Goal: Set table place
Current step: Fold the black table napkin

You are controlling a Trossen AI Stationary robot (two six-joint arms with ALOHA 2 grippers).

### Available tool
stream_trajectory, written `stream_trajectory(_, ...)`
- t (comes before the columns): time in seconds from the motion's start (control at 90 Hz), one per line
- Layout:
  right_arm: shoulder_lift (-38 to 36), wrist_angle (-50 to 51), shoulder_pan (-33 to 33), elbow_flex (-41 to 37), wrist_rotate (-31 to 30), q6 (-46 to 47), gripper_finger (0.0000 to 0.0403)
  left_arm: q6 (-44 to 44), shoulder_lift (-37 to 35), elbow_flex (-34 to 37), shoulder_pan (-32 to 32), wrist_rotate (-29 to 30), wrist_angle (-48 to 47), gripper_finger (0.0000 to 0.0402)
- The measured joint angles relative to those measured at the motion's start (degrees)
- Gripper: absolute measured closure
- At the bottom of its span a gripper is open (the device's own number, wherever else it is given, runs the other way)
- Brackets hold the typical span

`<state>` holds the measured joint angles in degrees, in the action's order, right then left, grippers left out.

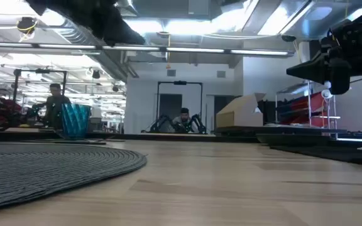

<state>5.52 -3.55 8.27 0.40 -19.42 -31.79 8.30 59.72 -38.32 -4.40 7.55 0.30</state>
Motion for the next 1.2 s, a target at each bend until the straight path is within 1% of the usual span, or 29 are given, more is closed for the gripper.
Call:
stream_trajectory(0.111,0.0,-1.8,0.0,0.0,0.0,-0.2,0.0403,1.4,4.3,-3.9,-0.4,-2.2,-1.3,0.0402)
stream_trajectory(0.189,0.0,-4.3,0.0,0.0,0.1,-0.2,0.0403,2.7,7.3,-7.2,-0.4,-2.5,-3.4,0.0402)
stream_trajectory(0.322,0.0,-4.4,0.0,1.9,2.8,-1.2,0.0403,4.0,13.1,-11.8,-1.9,-2.9,-5.6,0.0402)
stream_trajectory(0.467,0.0,-4.3,0.0,5.2,4.0,-1.7,0.0403,3.9,19.1,-16.4,-5.5,-9.7,-5.0,0.0402)
stream_trajectory(0.578,0.0,-4.1,0.0,7.8,4.0,-2.8,0.0403,4.3,24.3,-19.5,-7.6,-12.8,-4.5,0.0402)
stream_trajectory(0.667,0.0,-3.7,0.0,9.0,4.0,-3.5,0.0403,6.7,28.5,-22.4,-8.2,-15.7,-3.6,0.0402)
stream_trajectory(0.789,0.0,-2.5,0.0,10.5,3.9,-3.9,0.0403,9.1,35.0,-27.3,-8.1,-16.5,-3.7,0.0402)
stream_trajectory(0.911,0.0,-1.2,0.0,11.3,4.0,-3.9,0.0403,9.3,41.4,-32.9,-8.0,-16.9,-3.4,0.0402)
stream_trajectory(0.989,0.0,-1.3,0.0,11.3,3.9,-3.9,0.0403,9.2,44.8,-35.9,-8.0,-19.4,-2.4,0.0402)
stream_trajectory(1.078,0.0,-1.0,0.0,11.3,3.9,-3.9,0.0403,8.4,48.2,-38.2,-7.8,-22.9,1.4,0.0402)
stream_trajectory(1.2,0.0,-0.8,0.0,11.3,3.8,-3.9,0.0403,9.1,51.9,-41.2,-7.2,-23.7,4.0,0.0402)
